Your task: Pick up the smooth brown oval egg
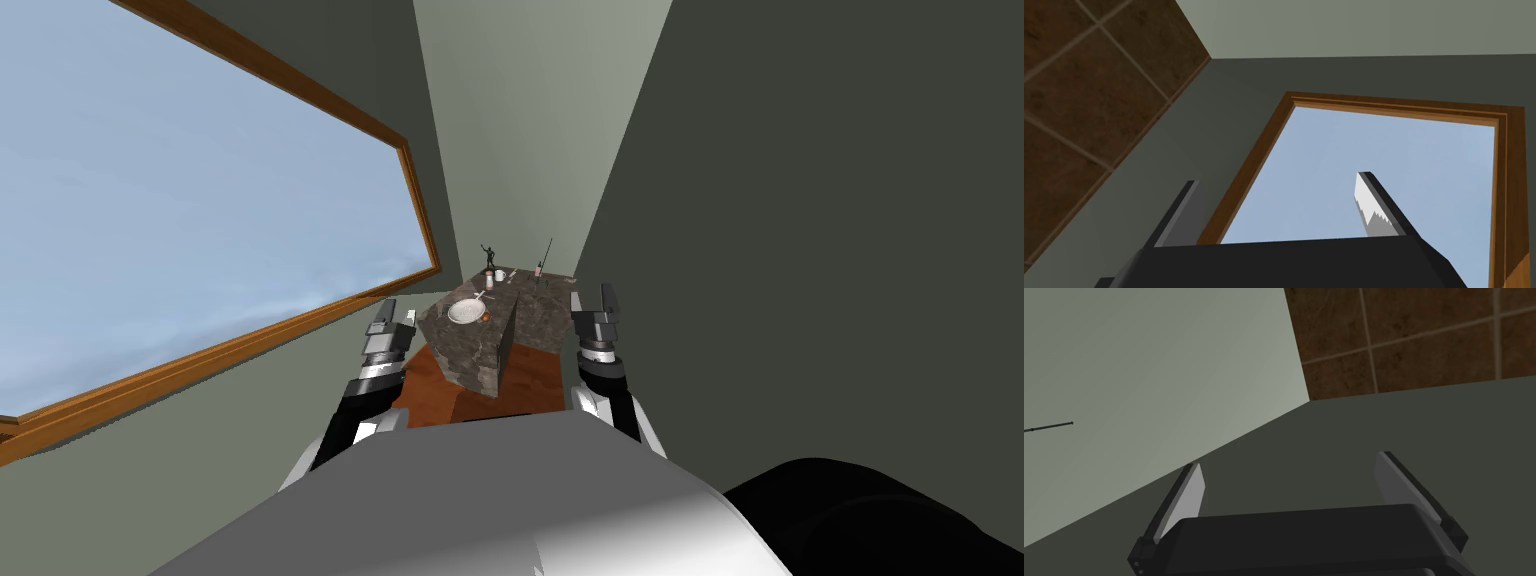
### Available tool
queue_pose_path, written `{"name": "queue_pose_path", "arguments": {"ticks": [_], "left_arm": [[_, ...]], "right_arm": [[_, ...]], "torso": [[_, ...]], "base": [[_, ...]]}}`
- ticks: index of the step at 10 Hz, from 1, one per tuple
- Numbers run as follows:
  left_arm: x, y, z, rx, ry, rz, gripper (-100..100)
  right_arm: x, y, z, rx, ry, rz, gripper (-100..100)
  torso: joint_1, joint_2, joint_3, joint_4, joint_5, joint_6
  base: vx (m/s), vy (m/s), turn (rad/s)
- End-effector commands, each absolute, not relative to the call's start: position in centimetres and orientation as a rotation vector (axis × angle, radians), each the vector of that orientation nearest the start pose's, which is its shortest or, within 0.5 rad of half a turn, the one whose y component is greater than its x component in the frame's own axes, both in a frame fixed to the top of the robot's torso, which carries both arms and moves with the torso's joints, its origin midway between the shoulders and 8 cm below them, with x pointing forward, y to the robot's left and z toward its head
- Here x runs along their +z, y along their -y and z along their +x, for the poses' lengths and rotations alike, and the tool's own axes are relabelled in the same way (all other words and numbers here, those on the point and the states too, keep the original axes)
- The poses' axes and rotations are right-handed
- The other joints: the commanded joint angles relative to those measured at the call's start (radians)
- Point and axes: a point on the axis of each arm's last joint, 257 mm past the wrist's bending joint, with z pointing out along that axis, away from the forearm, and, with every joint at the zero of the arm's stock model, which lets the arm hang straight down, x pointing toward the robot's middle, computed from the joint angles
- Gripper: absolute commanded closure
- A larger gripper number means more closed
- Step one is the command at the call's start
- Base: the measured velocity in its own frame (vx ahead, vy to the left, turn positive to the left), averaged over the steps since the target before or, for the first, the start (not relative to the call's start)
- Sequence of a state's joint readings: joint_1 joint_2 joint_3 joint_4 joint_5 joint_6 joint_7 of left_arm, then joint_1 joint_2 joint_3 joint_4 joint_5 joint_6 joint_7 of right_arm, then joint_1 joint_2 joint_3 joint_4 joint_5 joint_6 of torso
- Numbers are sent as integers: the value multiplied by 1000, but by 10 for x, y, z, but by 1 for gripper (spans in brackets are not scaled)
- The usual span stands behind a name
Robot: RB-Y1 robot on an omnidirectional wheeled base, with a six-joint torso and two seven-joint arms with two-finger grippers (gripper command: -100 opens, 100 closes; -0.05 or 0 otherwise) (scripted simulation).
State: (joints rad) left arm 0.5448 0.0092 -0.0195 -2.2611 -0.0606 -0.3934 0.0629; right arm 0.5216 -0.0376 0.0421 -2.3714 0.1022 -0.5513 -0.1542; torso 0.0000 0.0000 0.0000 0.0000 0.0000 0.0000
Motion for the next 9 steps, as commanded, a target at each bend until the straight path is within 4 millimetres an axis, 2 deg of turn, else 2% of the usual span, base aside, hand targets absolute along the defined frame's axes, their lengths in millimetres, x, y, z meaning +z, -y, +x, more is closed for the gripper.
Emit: {"name": "queue_pose_path", "arguments": {"ticks": [1, 5, 6, 8, 9], "left_arm": [[-28, -269, 372, -1312, -790, -787, -100], [-48, -249, 404, -1404, -871, -858, -100], [-50, -249, 405, -1400, -878, -867, -100], [-62, -236, 426, -1458, -920, -924, -100], [-66, -236, 427, -1452, -929, -936, -100]], "right_arm": [[64, 244, 318, 1449, -590, 529, 0], [64, 244, 318, 1449, -590, 529, 0], [64, 244, 318, 1449, -590, 529, 0], [64, 244, 318, 1449, -590, 529, 0], [64, 244, 318, 1449, -590, 529, 0]], "torso": [[0, 0, 0, 0, 0, 0], [0, 0, 0, 0, 0, 0], [0, 0, 0, 0, 0, 0], [0, 0, 0, 0, 0, 0], [0, 0, 0, 0, 0, 0]], "base": [[0, 0, -21], [0, 1, -25], [1, 0, -13], [1, -1, -28], [0, 0, -18]]}}
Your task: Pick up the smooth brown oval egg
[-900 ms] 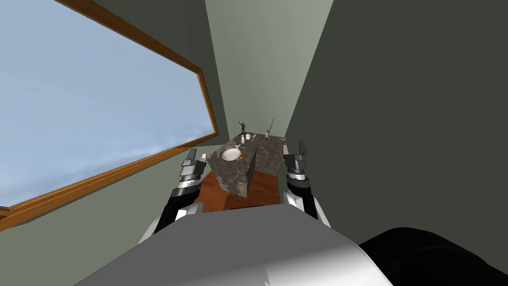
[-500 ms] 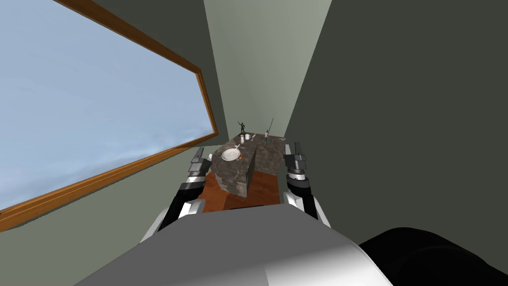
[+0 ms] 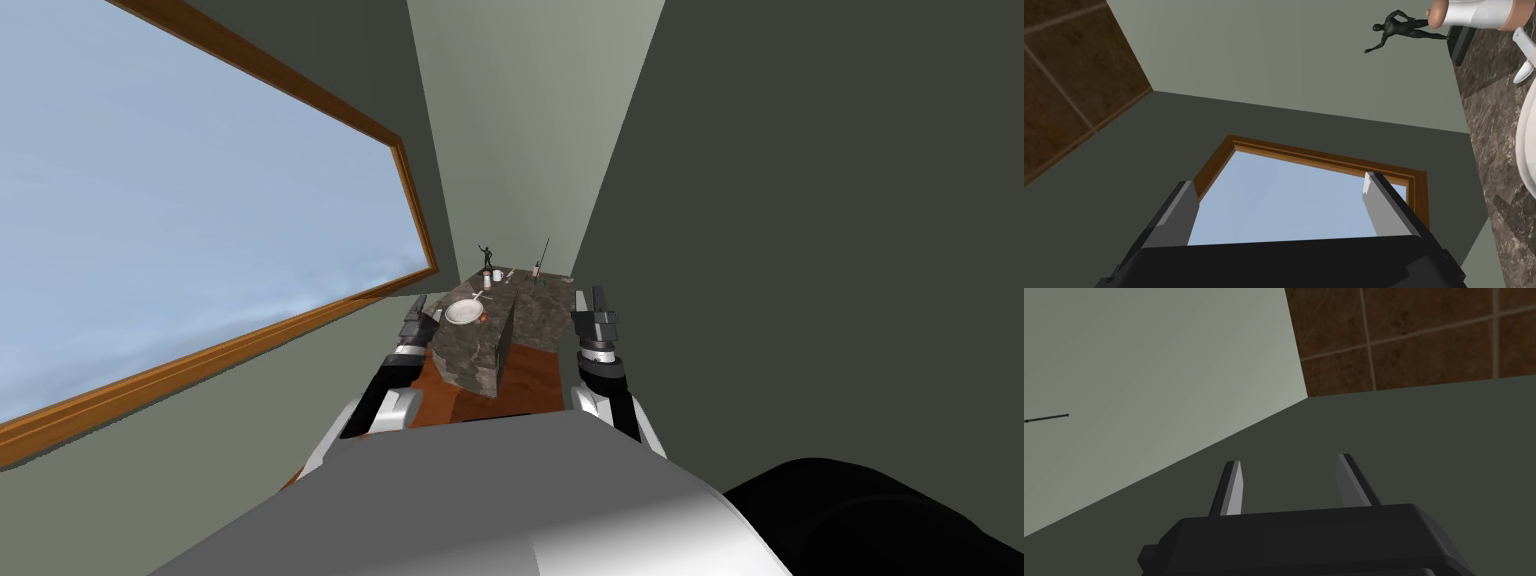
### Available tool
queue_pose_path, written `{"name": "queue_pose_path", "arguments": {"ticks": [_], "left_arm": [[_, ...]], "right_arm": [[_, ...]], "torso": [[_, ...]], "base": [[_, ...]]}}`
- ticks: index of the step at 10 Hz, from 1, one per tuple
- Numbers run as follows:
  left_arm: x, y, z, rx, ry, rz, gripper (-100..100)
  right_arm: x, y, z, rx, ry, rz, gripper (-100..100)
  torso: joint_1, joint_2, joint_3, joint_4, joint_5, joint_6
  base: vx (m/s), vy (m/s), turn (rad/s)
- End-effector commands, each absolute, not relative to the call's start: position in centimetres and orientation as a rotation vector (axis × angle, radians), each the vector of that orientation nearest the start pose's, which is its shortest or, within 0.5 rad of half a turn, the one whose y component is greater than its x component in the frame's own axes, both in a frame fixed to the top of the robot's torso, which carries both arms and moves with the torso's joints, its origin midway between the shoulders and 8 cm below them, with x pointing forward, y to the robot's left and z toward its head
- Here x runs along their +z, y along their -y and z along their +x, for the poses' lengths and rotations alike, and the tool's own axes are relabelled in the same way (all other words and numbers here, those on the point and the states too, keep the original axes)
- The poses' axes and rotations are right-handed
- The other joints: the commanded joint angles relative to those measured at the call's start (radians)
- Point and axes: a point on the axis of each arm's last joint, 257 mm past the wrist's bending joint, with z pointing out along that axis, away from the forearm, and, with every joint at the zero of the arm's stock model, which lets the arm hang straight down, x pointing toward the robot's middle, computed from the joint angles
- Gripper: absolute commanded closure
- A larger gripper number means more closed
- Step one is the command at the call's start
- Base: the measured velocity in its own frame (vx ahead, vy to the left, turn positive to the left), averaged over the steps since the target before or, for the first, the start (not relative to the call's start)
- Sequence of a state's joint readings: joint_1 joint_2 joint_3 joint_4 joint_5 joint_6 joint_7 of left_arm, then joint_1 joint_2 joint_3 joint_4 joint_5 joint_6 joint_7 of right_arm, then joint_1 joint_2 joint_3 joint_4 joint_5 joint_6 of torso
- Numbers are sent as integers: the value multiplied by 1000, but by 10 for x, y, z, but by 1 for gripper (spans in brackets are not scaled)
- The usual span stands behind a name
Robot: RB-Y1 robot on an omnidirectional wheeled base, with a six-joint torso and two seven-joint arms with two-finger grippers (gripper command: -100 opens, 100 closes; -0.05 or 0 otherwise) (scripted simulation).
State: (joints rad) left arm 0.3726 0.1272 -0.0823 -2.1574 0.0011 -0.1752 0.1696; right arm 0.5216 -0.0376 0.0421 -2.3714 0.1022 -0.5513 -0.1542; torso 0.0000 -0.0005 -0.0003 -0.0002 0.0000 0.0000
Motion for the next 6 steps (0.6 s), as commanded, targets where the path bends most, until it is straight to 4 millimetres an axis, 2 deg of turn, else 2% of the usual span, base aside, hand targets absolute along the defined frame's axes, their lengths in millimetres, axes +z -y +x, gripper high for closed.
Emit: {"name": "queue_pose_path", "arguments": {"ticks": [1, 4, 5, 6], "left_arm": [[-74, -228, 439, -1479, -956, -975, -100], [-89, -211, 462, -1532, -1009, -1055, -100], [-93, -211, 463, -1524, -1019, -1067, -100], [-99, -202, 475, -1551, -1044, -1106, -100]], "right_arm": [[64, 244, 318, 1449, -590, 529, 0], [64, 244, 318, 1449, -590, 529, 0], [64, 244, 318, 1449, -590, 529, 0], [64, 244, 318, 1449, -590, 529, 0]], "torso": [[0, 0, 0, 0, 0, 0], [0, 0, 0, 0, 0, 0], [0, 0, 0, 0, 0, 0], [0, 0, 0, 0, 0, 0]], "base": [[-1, -1, -24], [0, -1, -30], [1, -1, -18], [2, -2, -28]]}}
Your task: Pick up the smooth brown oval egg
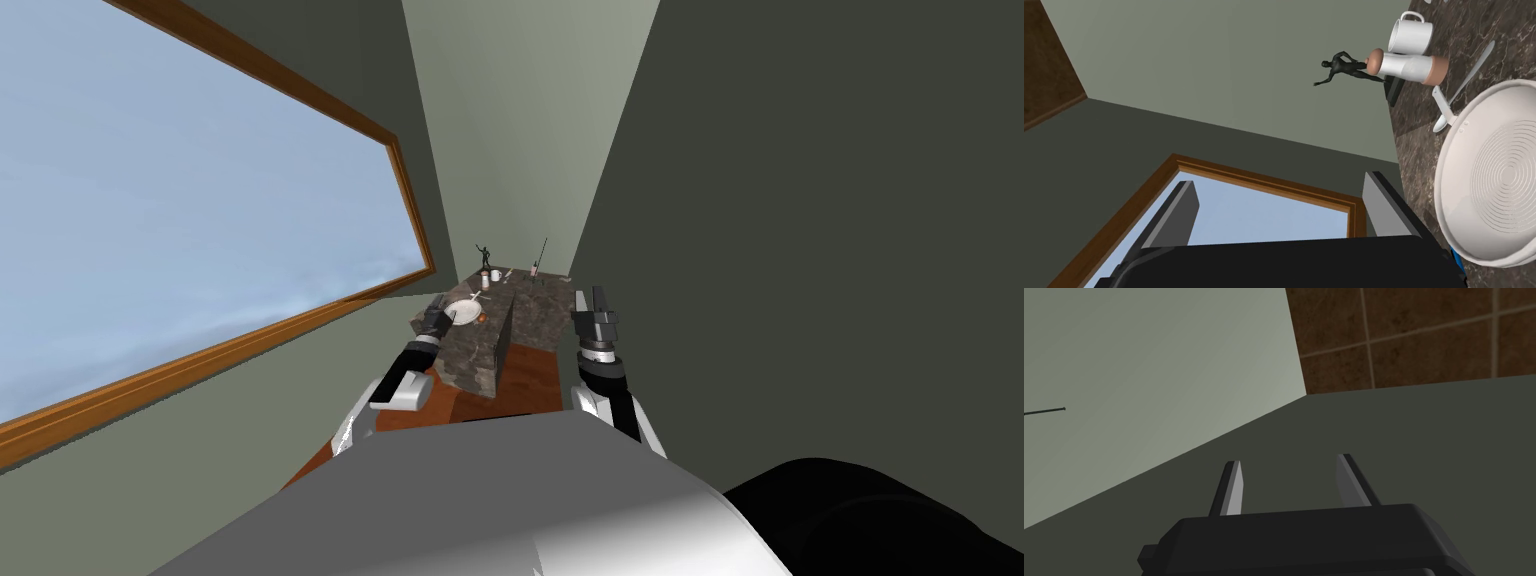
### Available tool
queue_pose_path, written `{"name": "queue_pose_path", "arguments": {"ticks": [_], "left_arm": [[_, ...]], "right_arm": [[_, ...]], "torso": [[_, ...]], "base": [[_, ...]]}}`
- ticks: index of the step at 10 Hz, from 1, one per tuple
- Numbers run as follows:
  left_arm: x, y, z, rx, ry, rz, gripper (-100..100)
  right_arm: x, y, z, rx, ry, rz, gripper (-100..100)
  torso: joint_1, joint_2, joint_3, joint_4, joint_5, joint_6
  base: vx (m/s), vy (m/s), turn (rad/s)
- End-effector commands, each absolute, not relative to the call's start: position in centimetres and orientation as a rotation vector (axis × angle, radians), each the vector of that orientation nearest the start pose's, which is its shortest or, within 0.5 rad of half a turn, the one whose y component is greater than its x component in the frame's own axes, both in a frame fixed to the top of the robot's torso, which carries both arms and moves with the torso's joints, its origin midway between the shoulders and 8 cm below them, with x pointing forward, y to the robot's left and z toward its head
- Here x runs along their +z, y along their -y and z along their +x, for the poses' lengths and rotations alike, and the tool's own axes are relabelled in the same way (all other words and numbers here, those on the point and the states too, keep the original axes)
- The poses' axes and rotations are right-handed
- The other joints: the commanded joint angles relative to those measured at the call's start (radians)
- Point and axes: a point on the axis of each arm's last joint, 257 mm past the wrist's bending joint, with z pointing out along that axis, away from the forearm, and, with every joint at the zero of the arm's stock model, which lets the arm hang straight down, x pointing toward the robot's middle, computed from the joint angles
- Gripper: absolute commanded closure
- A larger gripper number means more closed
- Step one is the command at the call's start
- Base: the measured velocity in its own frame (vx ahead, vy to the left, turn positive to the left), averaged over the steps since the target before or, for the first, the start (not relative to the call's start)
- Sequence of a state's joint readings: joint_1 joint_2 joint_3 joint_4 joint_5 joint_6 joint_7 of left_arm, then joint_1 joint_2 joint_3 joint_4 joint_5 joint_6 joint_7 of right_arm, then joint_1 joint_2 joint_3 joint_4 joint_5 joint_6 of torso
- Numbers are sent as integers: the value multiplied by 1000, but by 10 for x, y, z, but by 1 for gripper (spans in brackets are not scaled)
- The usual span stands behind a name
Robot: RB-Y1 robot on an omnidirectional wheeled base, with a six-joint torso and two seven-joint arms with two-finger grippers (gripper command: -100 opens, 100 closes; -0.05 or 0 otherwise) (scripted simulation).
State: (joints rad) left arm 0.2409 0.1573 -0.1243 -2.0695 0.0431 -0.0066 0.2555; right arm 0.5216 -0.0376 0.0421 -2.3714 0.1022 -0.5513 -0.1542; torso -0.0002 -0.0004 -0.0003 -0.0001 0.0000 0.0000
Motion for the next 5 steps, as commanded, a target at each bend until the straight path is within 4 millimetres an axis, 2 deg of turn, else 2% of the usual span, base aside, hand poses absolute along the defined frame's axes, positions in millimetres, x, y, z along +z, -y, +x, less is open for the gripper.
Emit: {"name": "queue_pose_path", "arguments": {"ticks": [1, 4, 5], "left_arm": [[-103, -202, 475, -1544, -1052, -1117, -100], [-117, -182, 498, -1586, -1107, -1204, -100], [-123, -182, 499, -1571, -1123, -1224, -100]], "right_arm": [[64, 244, 318, 1449, -590, 529, 0], [64, 244, 318, 1449, -590, 529, 0], [64, 244, 318, 1449, -590, 529, 0]], "torso": [[0, 0, 0, 0, 0, 0], [0, 0, 0, 0, 0, 0], [0, 0, 0, 0, 0, 0]], "base": [[1, -1, -19], [3, -3, -29], [4, -4, -21]]}}
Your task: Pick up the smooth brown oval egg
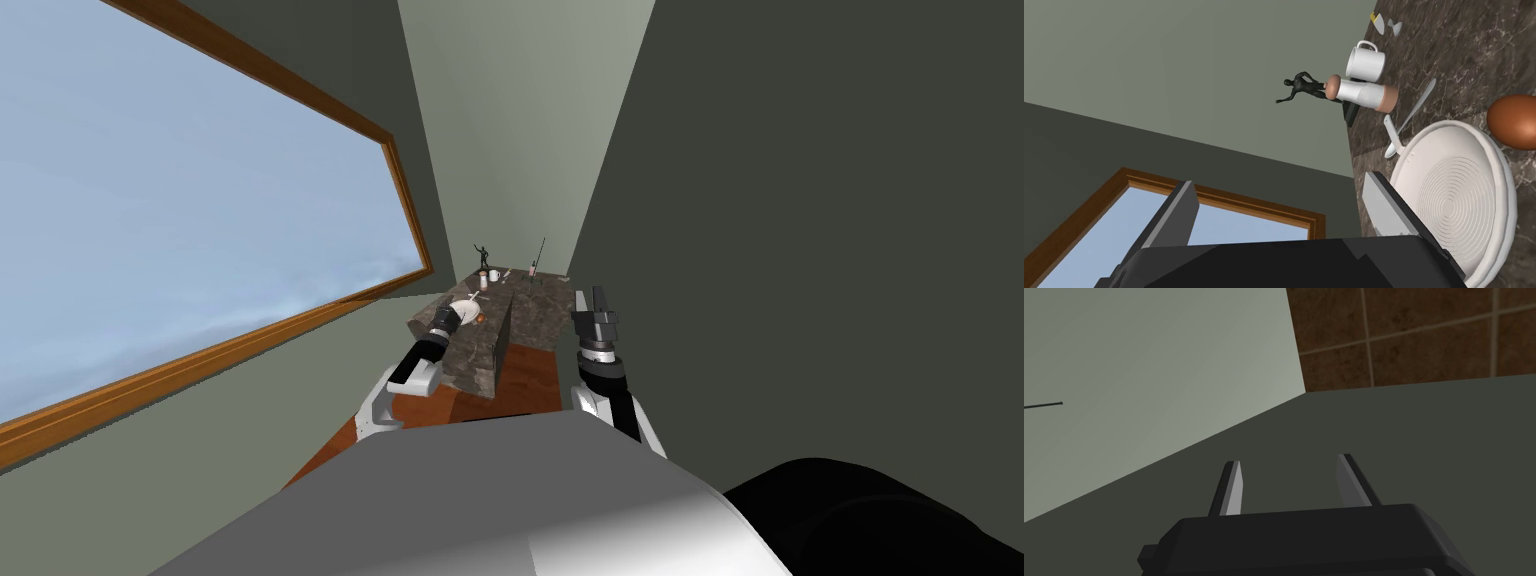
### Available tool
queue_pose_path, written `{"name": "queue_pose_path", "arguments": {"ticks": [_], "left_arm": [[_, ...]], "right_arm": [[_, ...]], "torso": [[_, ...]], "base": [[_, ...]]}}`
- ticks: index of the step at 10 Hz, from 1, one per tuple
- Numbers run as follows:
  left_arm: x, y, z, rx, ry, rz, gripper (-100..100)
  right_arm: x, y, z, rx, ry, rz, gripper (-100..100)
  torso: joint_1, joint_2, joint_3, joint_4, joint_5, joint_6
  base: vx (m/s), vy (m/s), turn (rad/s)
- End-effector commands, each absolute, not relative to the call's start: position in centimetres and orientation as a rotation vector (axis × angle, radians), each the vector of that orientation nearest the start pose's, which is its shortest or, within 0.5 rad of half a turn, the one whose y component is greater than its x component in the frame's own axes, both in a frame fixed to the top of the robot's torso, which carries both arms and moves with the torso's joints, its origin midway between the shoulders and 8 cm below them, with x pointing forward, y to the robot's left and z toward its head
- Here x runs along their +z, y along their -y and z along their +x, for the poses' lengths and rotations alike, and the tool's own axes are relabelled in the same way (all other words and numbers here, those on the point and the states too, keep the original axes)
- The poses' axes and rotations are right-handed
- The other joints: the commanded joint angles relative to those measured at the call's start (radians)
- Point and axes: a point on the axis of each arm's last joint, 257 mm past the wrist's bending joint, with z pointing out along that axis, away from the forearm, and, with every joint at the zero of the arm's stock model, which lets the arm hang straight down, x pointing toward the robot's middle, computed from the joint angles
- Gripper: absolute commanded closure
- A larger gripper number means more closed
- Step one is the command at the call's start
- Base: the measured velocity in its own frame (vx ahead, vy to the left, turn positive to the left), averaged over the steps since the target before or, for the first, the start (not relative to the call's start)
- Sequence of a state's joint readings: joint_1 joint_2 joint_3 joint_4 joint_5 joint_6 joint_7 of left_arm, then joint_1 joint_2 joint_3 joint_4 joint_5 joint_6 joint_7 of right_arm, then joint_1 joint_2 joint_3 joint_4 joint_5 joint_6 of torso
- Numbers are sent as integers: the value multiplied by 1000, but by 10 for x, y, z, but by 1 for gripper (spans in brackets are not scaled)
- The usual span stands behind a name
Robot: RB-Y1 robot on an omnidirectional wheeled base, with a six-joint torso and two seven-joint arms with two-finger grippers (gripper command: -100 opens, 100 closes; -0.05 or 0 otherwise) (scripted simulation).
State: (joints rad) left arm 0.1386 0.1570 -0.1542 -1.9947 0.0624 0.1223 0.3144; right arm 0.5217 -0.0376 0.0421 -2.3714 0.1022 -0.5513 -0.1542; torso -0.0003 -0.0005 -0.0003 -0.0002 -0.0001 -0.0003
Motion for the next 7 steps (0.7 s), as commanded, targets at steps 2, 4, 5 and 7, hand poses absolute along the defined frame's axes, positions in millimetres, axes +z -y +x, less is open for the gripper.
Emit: {"name": "queue_pose_path", "arguments": {"ticks": [2, 4, 5, 7], "left_arm": [[-133, -172, 509, -1579, -1158, -1279, -100], [-141, -163, 519, -1589, -1186, -1325, -100], [-146, -163, 519, -1575, -1199, -1342, -100], [-157, -154, 529, -1569, -1236, -1402, -100]], "right_arm": [[64, 244, 318, 1449, -590, 529, 0], [64, 244, 318, 1449, -590, 529, 0], [64, 244, 318, 1449, -590, 529, 0], [64, 244, 318, 1449, -590, 529, 0]], "torso": [[0, 0, 0, 0, 0, 0], [0, 0, 0, 0, 0, 0], [0, 0, 0, 0, 0, 0], [0, 0, 0, 0, 0, 0]], "base": [[5, -2, -27], [2, -2, -21], [5, -3, -25], [6, -4, -29]]}}
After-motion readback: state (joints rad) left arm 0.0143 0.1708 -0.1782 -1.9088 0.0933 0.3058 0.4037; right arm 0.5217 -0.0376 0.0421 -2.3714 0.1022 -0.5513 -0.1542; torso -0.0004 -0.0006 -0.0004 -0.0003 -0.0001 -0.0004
